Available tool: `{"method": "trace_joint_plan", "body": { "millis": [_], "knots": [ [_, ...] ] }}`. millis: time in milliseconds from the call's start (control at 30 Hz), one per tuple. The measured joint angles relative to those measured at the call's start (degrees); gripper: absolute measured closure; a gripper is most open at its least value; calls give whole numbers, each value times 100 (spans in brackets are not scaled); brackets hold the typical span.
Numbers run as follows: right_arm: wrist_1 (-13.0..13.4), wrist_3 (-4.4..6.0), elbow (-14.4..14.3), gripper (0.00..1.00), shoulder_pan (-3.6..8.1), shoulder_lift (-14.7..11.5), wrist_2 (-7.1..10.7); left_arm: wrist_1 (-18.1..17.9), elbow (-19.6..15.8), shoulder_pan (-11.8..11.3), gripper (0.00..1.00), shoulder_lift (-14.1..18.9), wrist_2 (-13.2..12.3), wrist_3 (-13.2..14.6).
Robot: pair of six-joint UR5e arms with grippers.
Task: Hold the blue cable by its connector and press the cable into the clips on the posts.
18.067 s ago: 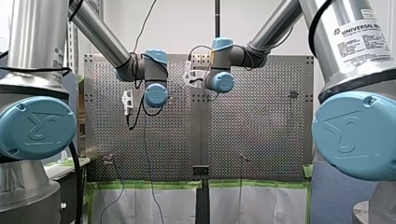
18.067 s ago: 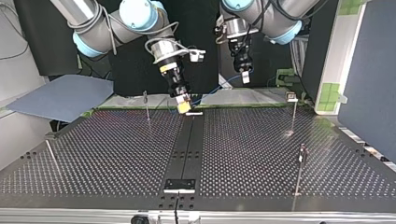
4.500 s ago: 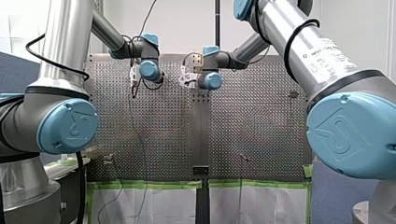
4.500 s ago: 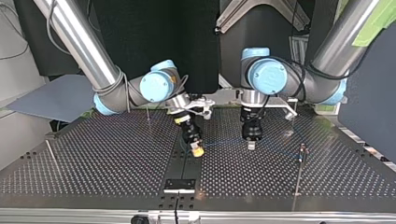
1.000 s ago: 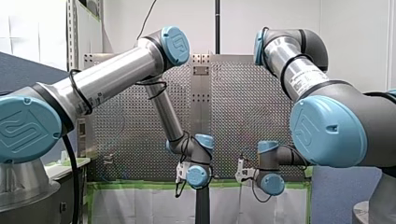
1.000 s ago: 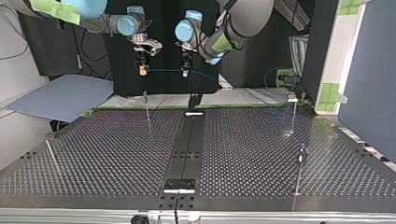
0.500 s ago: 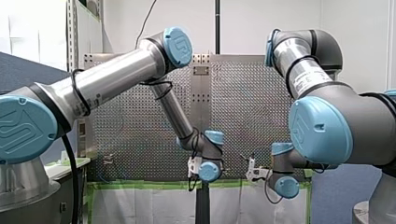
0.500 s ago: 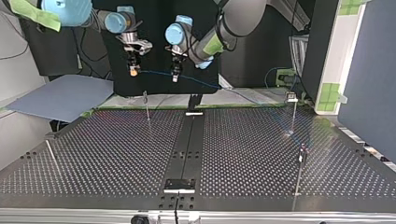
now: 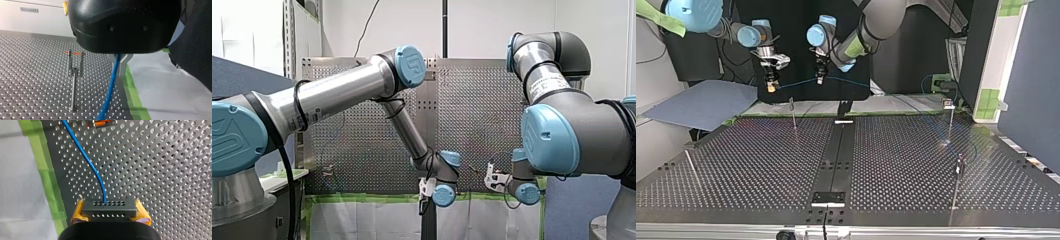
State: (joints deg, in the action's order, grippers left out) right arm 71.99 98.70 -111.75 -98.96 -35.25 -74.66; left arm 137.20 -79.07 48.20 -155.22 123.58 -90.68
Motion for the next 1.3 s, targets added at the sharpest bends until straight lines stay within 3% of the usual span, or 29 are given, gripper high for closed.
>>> {"method": "trace_joint_plan", "body": {
  "millis": [233,333,800,1033,1300],
  "knots": [
    [-295,-26,269,98,31,0,323,-33,341,44,100,-27,200,-1],
    [-412,-31,346,98,58,2,384,-43,484,41,100,-57,225,-7],
    [-848,-55,636,98,349,7,407,412,1179,59,100,-633,209,-83],
    [-992,-73,760,98,499,12,408,490,1534,24,100,-668,200,-90],
    [-1176,-137,936,98,583,13,408,575,1965,-13,100,-669,196,-90]
  ]
}}
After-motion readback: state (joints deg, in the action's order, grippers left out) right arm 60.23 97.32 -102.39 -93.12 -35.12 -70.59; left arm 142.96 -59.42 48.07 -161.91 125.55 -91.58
